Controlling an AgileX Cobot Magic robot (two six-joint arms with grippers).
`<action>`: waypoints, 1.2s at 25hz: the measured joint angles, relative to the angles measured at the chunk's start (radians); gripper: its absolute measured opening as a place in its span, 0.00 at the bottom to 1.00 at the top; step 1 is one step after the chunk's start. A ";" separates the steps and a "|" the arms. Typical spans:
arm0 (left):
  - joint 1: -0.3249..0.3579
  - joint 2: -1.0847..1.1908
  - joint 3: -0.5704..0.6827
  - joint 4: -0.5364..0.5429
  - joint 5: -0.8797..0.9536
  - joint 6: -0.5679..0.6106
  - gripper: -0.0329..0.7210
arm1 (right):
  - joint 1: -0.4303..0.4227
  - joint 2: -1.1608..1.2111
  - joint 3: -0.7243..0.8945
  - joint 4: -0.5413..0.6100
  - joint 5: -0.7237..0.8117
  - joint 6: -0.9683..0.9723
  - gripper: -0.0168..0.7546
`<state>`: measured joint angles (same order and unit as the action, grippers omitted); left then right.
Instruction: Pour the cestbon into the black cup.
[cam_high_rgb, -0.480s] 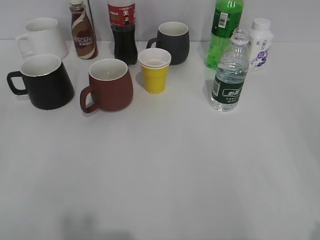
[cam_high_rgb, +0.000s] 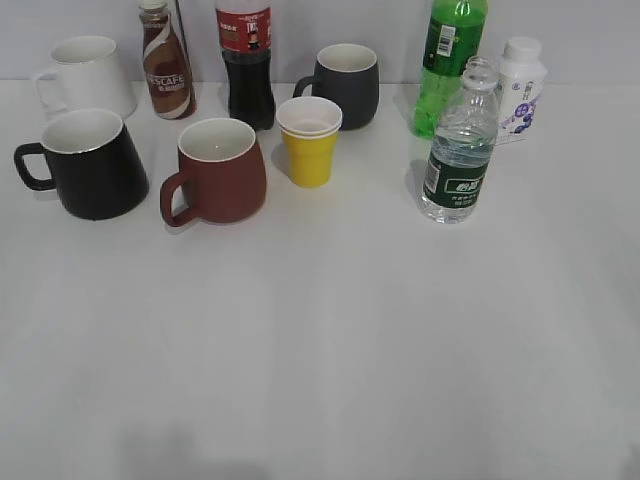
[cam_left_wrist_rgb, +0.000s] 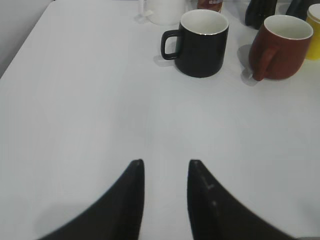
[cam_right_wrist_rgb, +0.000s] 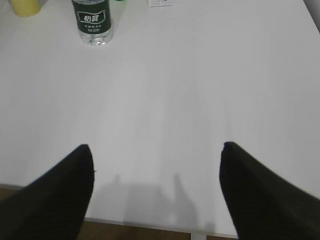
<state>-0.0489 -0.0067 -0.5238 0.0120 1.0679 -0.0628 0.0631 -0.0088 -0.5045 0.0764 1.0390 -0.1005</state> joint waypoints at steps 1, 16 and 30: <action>0.000 0.000 0.000 0.000 0.000 0.000 0.34 | 0.000 0.000 0.000 0.000 0.000 0.000 0.78; 0.000 0.000 0.000 0.000 0.000 0.000 0.34 | 0.000 0.000 0.000 0.000 0.000 -0.001 0.78; 0.000 0.273 -0.020 -0.012 -0.965 0.002 0.34 | 0.000 0.000 0.000 0.000 0.000 -0.001 0.78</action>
<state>-0.0489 0.2661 -0.5435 0.0000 0.1028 -0.0613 0.0631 -0.0088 -0.5045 0.0764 1.0390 -0.1014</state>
